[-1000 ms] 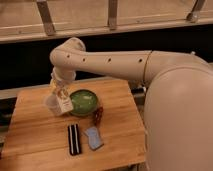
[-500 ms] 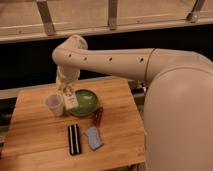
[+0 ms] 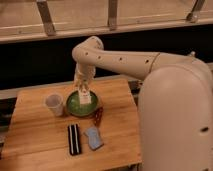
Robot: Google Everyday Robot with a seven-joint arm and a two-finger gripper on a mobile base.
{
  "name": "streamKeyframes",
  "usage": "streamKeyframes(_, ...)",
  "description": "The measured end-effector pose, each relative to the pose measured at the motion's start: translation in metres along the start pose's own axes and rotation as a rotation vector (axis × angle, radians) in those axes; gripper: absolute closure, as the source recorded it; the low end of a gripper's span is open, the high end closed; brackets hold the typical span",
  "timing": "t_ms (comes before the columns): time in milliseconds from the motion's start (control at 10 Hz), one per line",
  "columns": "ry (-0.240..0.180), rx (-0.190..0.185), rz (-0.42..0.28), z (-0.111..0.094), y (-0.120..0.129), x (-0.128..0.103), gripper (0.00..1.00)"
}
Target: Place the bottle in the ceramic bowl
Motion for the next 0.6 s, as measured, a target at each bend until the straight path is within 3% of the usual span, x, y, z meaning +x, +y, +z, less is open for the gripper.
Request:
streamKeyframes(300, 0.069, -0.029, 0.049, 0.052, -0.014, 0.001, 1.00)
streamKeyframes(600, 0.092, -0.054, 0.059, 0.077, -0.014, -0.004, 1.00)
